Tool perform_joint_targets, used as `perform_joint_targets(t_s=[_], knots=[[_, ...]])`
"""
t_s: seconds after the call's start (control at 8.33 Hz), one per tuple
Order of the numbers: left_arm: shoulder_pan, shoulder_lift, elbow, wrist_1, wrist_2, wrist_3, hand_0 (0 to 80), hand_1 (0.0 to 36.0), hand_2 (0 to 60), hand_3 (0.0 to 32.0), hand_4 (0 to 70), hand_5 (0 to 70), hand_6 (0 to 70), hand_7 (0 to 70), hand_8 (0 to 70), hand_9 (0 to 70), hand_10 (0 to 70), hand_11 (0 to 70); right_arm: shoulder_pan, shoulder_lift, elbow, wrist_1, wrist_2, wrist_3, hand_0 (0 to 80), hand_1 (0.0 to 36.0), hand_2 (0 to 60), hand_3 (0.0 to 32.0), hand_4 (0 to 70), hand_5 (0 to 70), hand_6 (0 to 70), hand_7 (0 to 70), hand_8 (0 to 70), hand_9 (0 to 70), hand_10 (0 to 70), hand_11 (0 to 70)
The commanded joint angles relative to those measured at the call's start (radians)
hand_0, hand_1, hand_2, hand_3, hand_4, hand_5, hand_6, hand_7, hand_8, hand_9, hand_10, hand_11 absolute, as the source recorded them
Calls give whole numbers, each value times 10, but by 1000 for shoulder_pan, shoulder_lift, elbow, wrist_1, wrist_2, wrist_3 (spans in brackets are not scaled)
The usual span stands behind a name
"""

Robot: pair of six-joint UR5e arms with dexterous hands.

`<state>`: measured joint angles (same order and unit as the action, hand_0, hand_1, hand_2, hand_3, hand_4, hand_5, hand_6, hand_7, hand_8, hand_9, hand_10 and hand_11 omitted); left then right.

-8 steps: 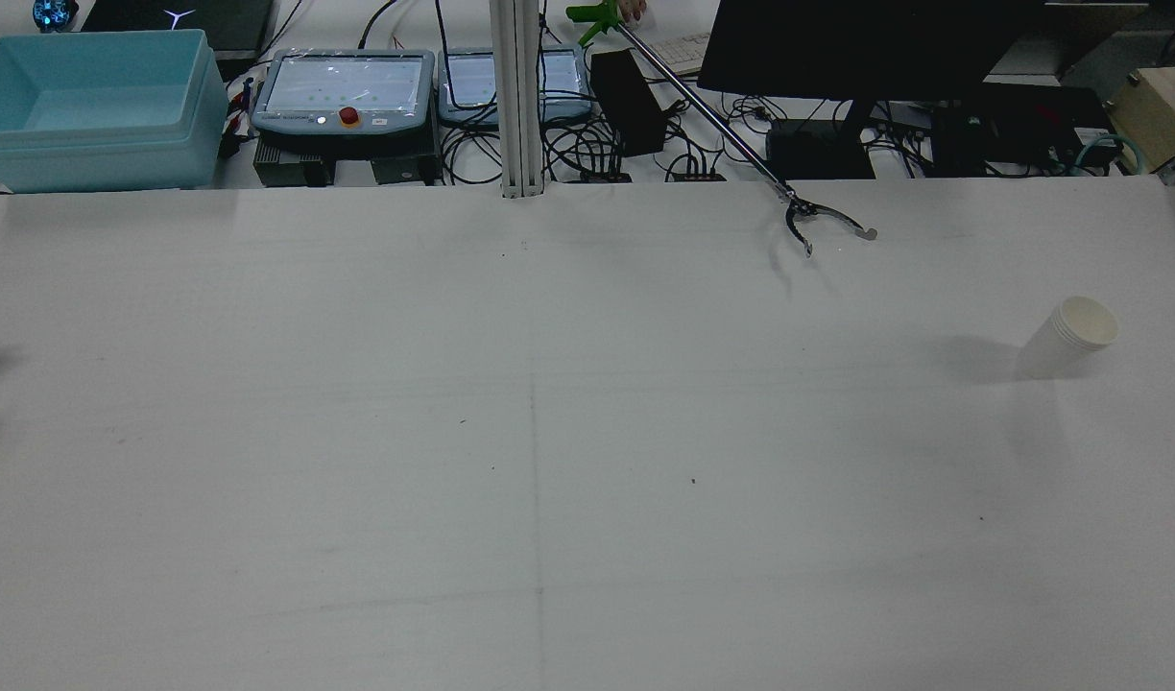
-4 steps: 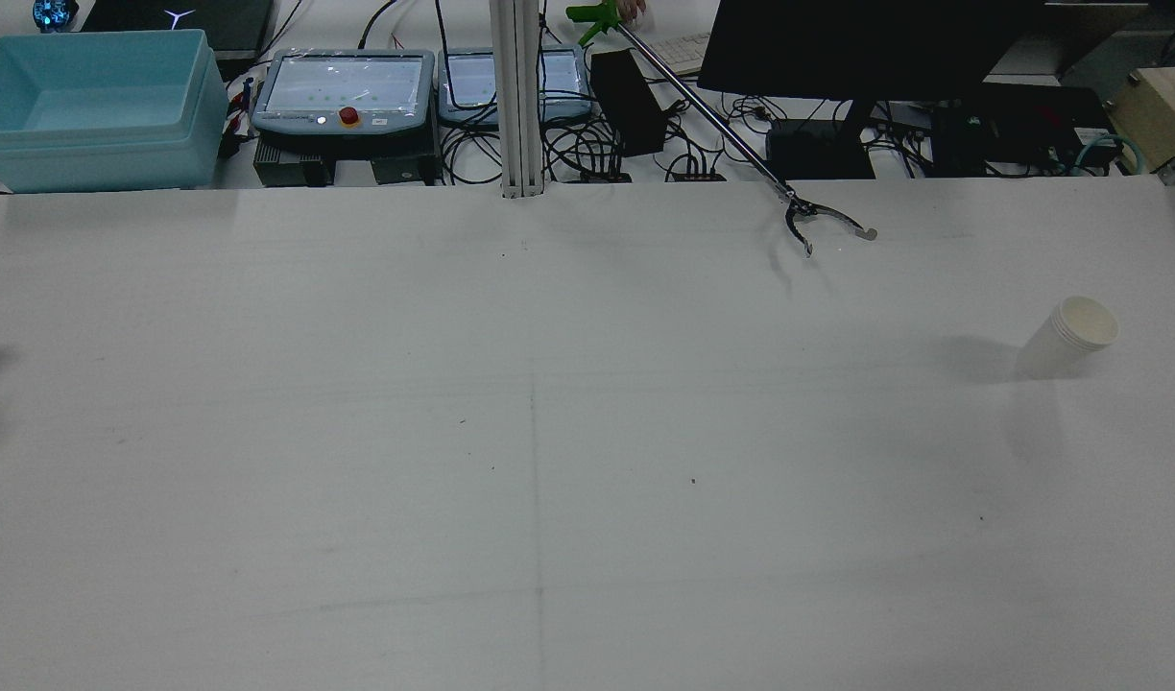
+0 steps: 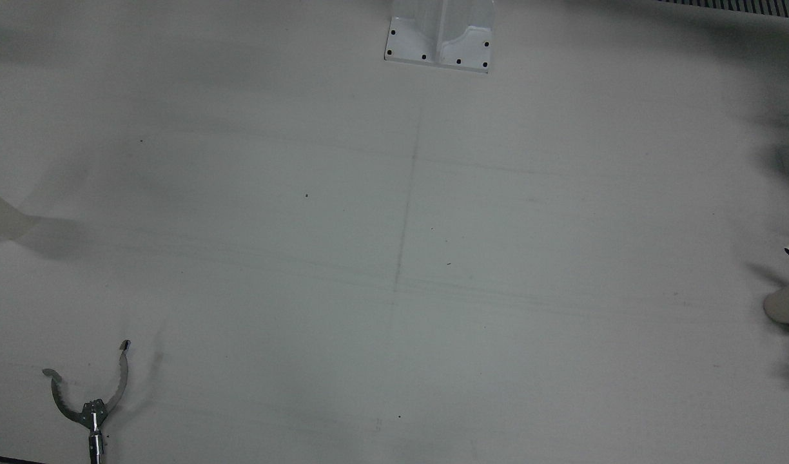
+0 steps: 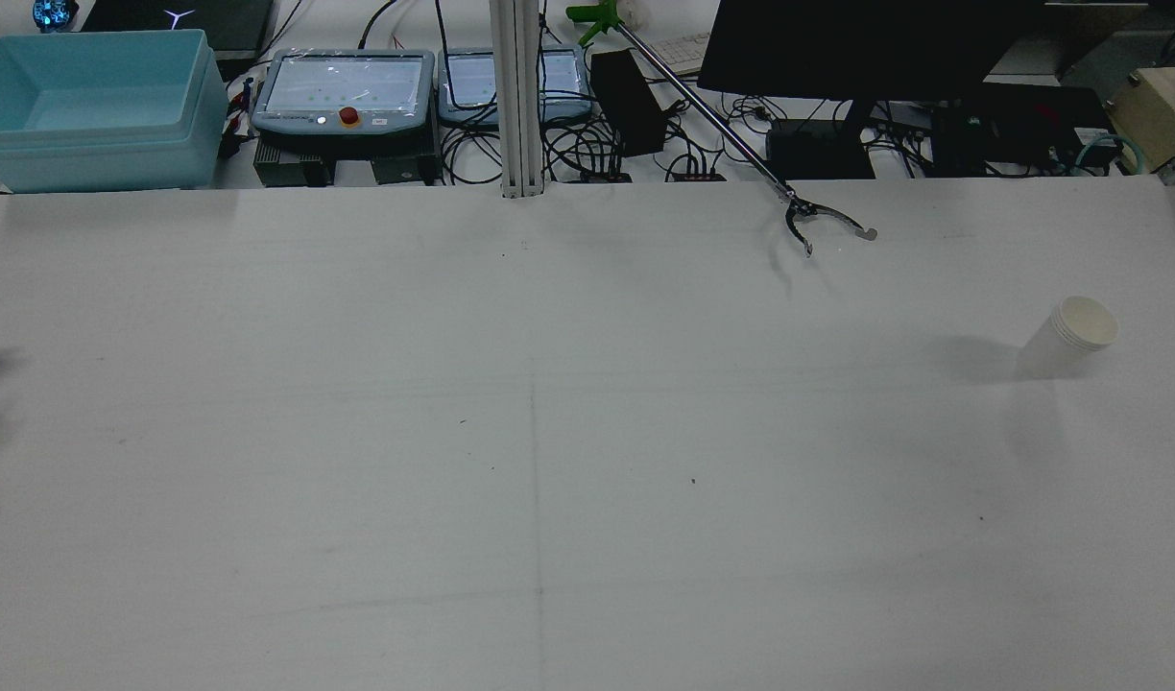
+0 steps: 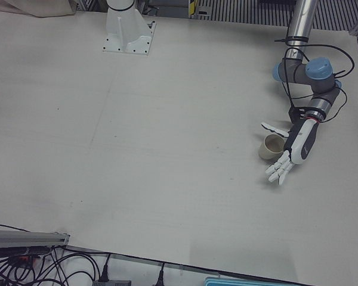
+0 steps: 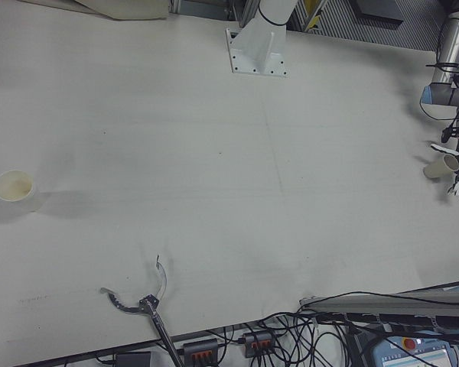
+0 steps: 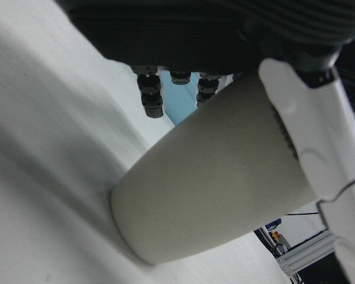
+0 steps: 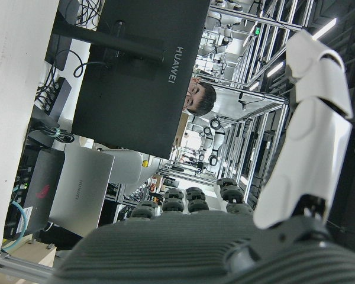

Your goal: Pour water

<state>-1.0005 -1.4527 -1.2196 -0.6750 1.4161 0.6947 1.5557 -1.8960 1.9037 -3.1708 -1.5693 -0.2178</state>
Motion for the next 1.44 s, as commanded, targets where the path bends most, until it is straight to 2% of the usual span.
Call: perform_joint_targets(t_s=[0.0,0.12,0.24,0.36,0.48,0.6,0.72,0.84,0.96,1.08,1.2,1.32], knots=[[0,0,0,0,-2,0,501,54,0,0,186,116,71,133,8,40,104,166,1,-2,-2,0,0,0,480,199,211,0,0,6,5,124,40,81,12,36],[0,0,-1,0,-2,0,507,59,0,0,286,234,73,137,13,47,111,173,1,-2,0,0,0,0,481,200,214,0,0,5,2,123,37,79,12,36],[2,-2,-1,2,-15,0,512,61,0,0,423,502,78,145,16,52,121,185,3,-2,0,0,0,0,482,202,211,0,0,4,1,120,37,79,11,35],[2,-2,-3,3,-19,-3,514,70,0,0,608,700,94,168,25,63,133,197,3,-2,0,0,0,0,482,203,214,0,0,5,1,119,38,79,11,35],[0,-2,-6,5,-19,-10,519,77,1,0,700,700,109,180,31,71,140,206,3,-2,0,0,0,0,483,203,210,0,0,6,0,118,35,76,10,34],[0,-2,-6,6,-19,-12,543,106,28,0,700,700,128,190,40,79,147,215,4,-2,0,0,0,0,485,205,211,0,0,8,0,117,35,75,10,34],[0,-2,-8,6,-19,-14,580,149,97,0,700,700,152,202,53,91,158,233,4,-2,0,0,0,0,486,206,212,0,0,8,0,119,36,77,10,35],[0,0,-9,5,-20,-18,569,242,498,0,700,700,161,212,62,100,169,250,4,-2,0,0,0,0,484,208,214,0,0,9,0,118,36,77,10,34],[0,0,-9,8,-20,-46,534,311,600,0,700,700,162,220,66,107,176,262,3,0,0,0,-2,0,487,208,212,0,0,7,0,117,36,77,10,34],[0,0,-8,15,-22,-81,519,335,600,0,700,700,163,225,68,110,181,268,-23,-2,-6,0,-2,-26,485,208,214,0,0,5,0,119,37,79,11,36],[0,0,-6,23,-35,-142,509,331,600,0,700,700,163,227,70,114,180,266,-78,6,-49,5,-5,-143,487,208,218,0,0,3,3,120,39,81,16,44],[0,0,-9,31,-37,-194,512,305,600,0,700,700,166,226,71,114,178,262,-91,38,-166,68,-49,-234,486,215,244,0,0,0,10,118,44,82,17,45]])
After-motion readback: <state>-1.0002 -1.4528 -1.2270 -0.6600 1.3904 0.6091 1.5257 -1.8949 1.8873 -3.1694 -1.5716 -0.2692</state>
